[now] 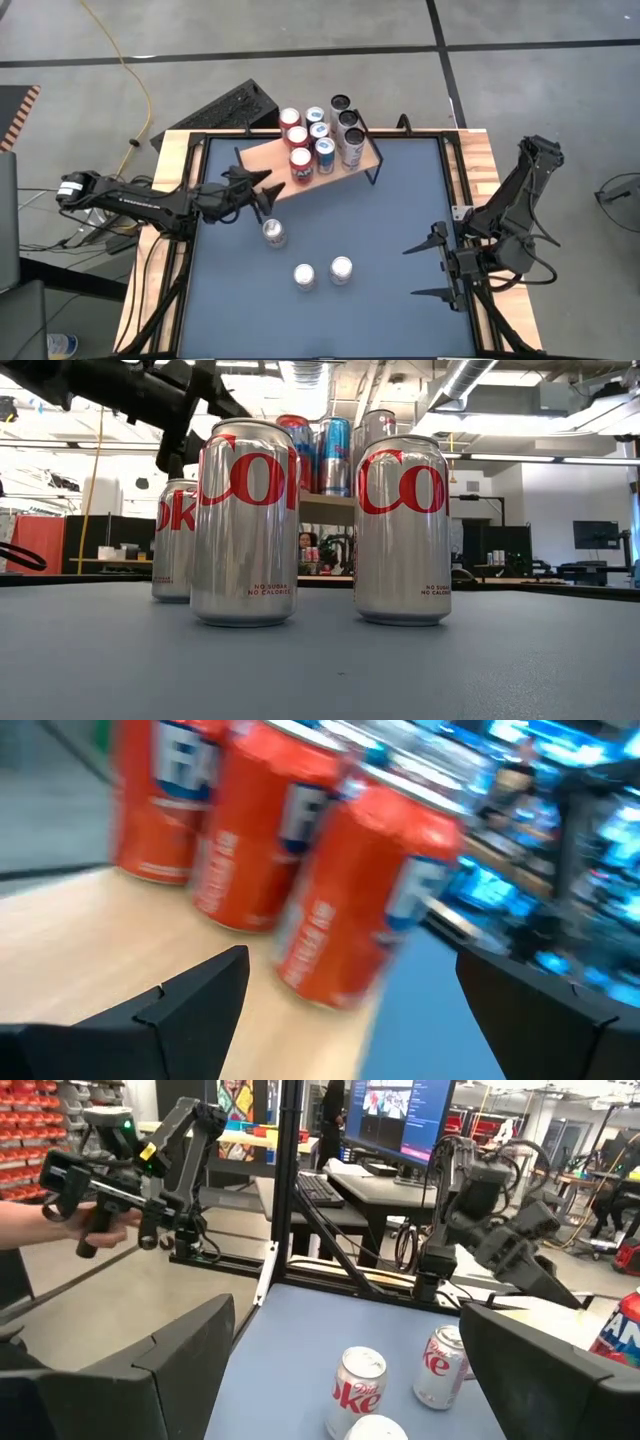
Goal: Place canned beverage on shelf
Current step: Put the red soda can on the shelf aligned with the other red soda cans
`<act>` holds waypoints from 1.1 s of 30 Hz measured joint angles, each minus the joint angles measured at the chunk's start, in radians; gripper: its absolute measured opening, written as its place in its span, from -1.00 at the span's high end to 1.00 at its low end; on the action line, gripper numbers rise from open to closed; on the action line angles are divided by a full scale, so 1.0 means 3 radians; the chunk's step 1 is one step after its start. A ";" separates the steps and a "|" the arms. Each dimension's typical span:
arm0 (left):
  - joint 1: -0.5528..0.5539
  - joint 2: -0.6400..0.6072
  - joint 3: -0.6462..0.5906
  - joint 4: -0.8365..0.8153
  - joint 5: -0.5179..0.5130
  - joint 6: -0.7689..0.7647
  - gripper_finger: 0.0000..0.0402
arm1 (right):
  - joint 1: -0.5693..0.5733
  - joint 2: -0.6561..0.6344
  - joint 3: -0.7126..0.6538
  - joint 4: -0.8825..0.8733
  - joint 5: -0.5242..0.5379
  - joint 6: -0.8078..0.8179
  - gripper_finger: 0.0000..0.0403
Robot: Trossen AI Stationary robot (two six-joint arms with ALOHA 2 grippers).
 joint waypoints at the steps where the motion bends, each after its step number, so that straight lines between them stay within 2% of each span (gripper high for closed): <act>1: -0.0022 -0.0048 0.0000 -0.0032 0.0035 0.0007 -0.73 | 0.0000 -0.0002 0.0000 -0.0007 0.0000 0.0021 -0.89; 9: -0.0078 -0.0664 -0.0006 -0.0288 -0.0120 0.0286 -0.73 | 0.0004 -0.0001 0.0000 -0.0013 -0.0001 0.0034 -0.89; 12: -0.0078 -0.0874 -0.0006 -0.0453 -0.0139 0.0198 -0.73 | 0.0004 -0.0003 0.0000 -0.0023 -0.0001 0.0033 -0.89; 17: -0.0080 -0.1041 -0.0006 -0.0597 0.0259 0.0007 -0.73 | 0.0004 -0.0003 0.0000 -0.0064 0.0000 0.0032 -0.89; 23: -0.0080 -0.1015 -0.0005 -0.0581 0.0368 0.0001 -0.68 | 0.0000 -0.0003 0.0000 -0.0094 0.0001 0.0030 -0.89; 27: -0.0189 -0.0831 -0.0005 -0.0562 0.0390 0.0054 -0.37 | 0.0000 -0.0003 0.0000 -0.0092 0.0003 0.0030 -0.89; 30: -0.0239 -0.0614 0.0053 -0.0501 0.0384 0.0063 0.04 | 0.0000 -0.0003 0.0000 -0.0093 0.0004 0.0023 -0.89; 33: -0.0287 -0.0414 0.0232 -0.0474 0.0392 0.0129 0.56 | 0.0000 -0.0003 0.0000 -0.0089 0.0004 0.0021 -0.89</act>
